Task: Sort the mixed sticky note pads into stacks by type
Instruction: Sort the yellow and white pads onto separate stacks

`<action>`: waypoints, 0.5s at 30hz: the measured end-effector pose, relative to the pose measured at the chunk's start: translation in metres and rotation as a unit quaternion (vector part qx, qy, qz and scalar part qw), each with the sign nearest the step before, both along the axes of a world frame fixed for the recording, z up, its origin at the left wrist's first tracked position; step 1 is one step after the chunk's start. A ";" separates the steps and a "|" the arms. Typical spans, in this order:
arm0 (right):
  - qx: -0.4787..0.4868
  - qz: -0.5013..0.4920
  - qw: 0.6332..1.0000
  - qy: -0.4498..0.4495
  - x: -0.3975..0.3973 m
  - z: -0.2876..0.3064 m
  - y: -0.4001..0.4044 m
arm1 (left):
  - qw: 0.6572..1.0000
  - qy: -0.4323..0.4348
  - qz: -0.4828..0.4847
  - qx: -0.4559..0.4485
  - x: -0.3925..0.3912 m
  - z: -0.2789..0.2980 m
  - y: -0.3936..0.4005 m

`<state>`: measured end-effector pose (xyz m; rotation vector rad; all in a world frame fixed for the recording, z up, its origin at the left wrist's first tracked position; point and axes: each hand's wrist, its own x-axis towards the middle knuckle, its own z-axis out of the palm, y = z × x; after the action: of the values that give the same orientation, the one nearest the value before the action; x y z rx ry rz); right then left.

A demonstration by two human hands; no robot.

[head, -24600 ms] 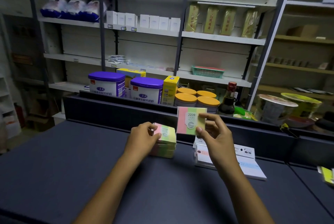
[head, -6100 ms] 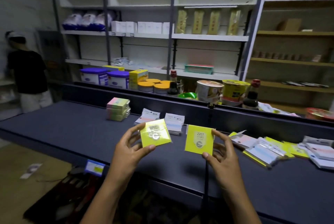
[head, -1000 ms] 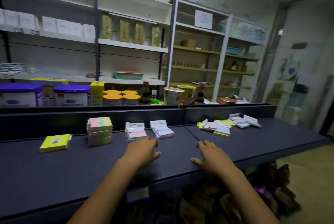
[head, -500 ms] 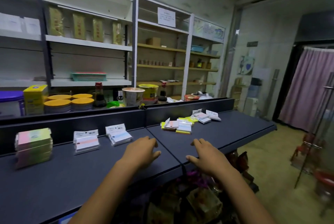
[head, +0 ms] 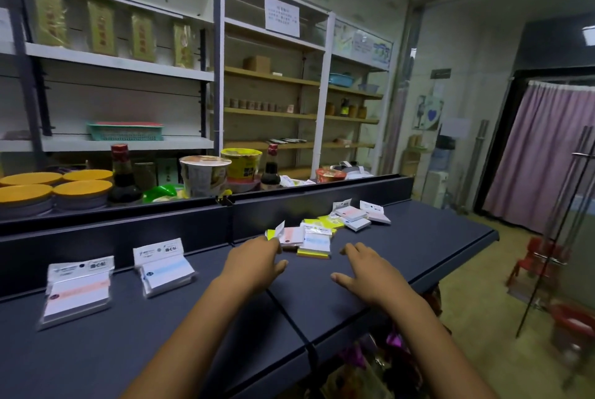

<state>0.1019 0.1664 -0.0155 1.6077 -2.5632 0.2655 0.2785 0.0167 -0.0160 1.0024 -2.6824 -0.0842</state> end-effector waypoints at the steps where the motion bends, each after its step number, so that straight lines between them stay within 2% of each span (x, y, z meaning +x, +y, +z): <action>1: -0.002 0.001 1.000 -0.003 -0.007 -0.001 -0.004 | 1.000 -0.003 0.004 -0.002 -0.006 -0.001 -0.004; 8: -0.012 0.037 0.999 -0.012 -0.061 -0.004 -0.036 | 0.998 0.000 0.056 0.002 -0.055 -0.008 -0.029; 15: -0.007 0.111 0.994 -0.020 -0.118 -0.003 -0.083 | 0.985 0.017 0.166 0.035 -0.103 -0.020 -0.051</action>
<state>-0.0161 0.0831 -0.0184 1.9023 -2.4028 0.3357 0.1756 -0.0338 -0.0361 1.4404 -2.4587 -0.1273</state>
